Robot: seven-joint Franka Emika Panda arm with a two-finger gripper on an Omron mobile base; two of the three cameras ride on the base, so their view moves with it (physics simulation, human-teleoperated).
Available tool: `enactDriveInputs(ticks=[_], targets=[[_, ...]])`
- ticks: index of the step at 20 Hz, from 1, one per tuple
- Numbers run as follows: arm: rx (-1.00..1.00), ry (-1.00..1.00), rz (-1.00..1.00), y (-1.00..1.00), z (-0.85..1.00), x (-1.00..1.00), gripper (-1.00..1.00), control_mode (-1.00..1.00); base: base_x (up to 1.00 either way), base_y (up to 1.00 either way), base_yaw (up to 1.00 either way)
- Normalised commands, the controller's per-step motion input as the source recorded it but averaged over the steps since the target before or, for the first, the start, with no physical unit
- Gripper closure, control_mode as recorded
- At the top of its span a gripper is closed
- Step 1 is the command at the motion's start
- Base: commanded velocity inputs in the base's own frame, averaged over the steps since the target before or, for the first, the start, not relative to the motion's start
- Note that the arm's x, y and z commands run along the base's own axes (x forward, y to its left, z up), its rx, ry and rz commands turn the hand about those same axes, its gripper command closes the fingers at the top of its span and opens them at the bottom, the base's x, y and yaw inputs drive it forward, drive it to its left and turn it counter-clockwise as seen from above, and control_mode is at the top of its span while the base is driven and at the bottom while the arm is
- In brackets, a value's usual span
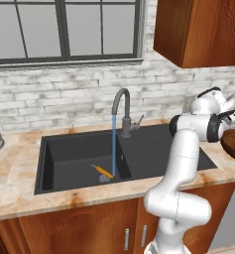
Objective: Pick the pears from the sink and place them in one bowl. Place the carrot in the other bowl. Then turn off the sink faucet.
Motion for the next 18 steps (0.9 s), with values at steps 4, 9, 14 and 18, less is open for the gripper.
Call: enactDriveInputs(ticks=[4,9,14,18], targets=[[0.0,0.0,0.0,-0.26,-0.01,0.42,1.0,-1.0,0.0,0.0,0.0],[0.0,0.0,0.0,-0.08,0.0,0.06,-1.0,-1.0,0.0,0.0,0.0],[0.0,0.0,0.0,0.0,0.0,0.0,-1.0,-1.0,0.0,0.0,0.0],[0.0,0.0,0.0,0.0,0.0,0.0,-1.0,-1.0,0.0,0.0,0.0]])
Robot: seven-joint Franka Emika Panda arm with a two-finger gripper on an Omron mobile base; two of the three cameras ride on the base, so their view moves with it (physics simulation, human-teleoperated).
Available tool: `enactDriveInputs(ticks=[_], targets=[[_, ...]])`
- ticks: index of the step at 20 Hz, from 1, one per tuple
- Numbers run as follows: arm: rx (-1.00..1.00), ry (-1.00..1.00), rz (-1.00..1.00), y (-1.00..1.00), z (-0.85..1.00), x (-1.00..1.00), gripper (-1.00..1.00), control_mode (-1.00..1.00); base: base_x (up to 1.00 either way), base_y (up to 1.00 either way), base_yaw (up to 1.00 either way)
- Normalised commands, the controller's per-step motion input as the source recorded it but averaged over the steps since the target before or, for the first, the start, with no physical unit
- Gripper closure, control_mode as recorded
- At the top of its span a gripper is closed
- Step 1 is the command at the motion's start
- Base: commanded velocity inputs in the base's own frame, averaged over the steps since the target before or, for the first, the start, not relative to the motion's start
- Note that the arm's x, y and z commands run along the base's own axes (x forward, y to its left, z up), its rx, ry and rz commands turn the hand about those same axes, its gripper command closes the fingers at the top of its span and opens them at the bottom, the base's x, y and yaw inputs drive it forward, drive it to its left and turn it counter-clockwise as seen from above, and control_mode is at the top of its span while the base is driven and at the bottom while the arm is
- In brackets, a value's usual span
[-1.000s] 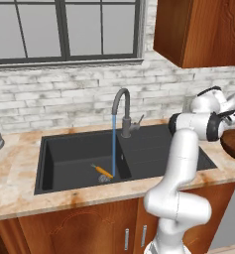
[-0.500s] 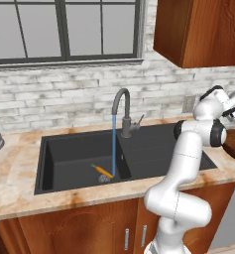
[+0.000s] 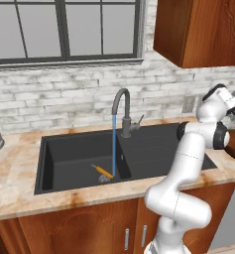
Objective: Pick the pears from the sink and place them in one bowl. Place the carrot in the other bowl. Then turn off the sink faucet.
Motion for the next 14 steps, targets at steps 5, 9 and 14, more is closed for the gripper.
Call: enactDriveInputs(ticks=[5,9,14], targets=[[0.0,0.0,0.0,0.0,0.0,-0.01,-1.0,-1.0,0.0,0.0,0.0],[0.0,-0.18,0.0,0.61,0.43,-0.74,-1.0,-1.0,0.0,0.0,0.0],[-0.01,-0.28,0.0,0.96,0.78,-1.0,-1.0,-1.0,0.0,0.0,0.0]])
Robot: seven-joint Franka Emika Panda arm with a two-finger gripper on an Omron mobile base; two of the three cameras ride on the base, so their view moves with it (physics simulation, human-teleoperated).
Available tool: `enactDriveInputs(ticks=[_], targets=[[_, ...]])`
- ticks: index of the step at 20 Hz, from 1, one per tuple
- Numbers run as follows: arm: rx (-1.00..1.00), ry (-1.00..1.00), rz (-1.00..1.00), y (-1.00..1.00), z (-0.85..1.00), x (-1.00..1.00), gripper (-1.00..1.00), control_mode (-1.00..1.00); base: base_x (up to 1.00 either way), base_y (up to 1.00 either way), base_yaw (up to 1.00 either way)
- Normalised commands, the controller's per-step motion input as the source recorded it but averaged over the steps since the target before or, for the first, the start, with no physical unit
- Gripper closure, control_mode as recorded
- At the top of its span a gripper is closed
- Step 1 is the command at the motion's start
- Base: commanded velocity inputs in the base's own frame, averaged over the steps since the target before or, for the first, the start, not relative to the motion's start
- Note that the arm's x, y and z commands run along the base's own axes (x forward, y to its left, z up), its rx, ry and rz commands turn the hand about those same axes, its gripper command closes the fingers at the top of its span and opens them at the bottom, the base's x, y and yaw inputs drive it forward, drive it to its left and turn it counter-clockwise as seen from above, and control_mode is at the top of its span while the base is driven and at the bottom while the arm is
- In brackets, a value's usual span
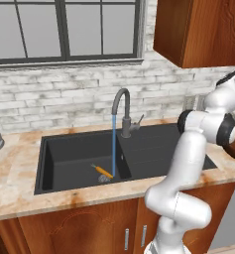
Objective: Pick the pears from the sink and place them in one bowl. Place the carrot in the other bowl. Then turn off the sink faucet.
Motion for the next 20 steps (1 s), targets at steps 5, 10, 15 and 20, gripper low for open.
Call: enactDriveInputs(ticks=[5,10,15,20], targets=[[-0.05,-0.26,0.0,1.0,0.32,-1.0,-1.0,-1.0,0.0,0.0,0.0],[-0.08,-0.24,0.0,1.0,0.23,-1.0,-1.0,-1.0,0.0,0.0,0.0],[-0.06,-0.21,0.02,1.0,0.23,-0.91,-1.0,-1.0,0.0,0.0,0.0],[-0.05,-0.13,0.06,1.0,0.33,-0.56,-1.0,-1.0,0.0,0.0,0.0]])
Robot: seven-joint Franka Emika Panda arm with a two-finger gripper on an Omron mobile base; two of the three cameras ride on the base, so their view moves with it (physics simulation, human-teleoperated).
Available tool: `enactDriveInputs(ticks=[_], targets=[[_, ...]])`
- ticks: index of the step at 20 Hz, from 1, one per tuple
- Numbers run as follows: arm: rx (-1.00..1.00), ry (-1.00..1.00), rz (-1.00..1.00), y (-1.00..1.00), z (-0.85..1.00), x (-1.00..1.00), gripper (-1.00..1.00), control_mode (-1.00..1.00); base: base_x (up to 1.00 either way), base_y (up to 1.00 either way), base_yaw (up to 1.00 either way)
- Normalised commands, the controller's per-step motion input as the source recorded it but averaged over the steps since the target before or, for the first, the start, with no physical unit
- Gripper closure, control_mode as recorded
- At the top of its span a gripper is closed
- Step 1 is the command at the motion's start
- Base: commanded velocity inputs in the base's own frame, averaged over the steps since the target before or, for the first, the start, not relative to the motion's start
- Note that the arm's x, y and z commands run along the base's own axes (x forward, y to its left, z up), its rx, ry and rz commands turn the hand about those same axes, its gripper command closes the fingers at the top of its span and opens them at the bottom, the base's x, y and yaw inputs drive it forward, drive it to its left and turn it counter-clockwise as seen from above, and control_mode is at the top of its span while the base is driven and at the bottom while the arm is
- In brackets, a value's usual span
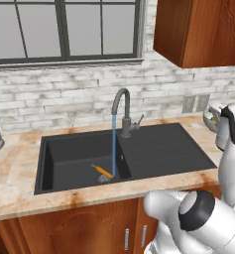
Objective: Pick the pears from the sink and place them in one bowl. Place the carrot in the other bowl. Then turn off the sink faucet.
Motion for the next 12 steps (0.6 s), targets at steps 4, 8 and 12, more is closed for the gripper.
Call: enactDriveInputs(ticks=[4,8,12], targets=[[-0.03,-0.08,0.07,1.0,0.29,-0.5,-1.0,-1.0,0.0,0.0,0.0],[-0.02,-0.04,0.1,1.0,0.28,-0.48,-1.0,-1.0,0.0,0.0,0.0],[-0.03,-0.03,0.12,1.0,0.36,-0.52,-1.0,-1.0,0.0,0.0,0.0]])
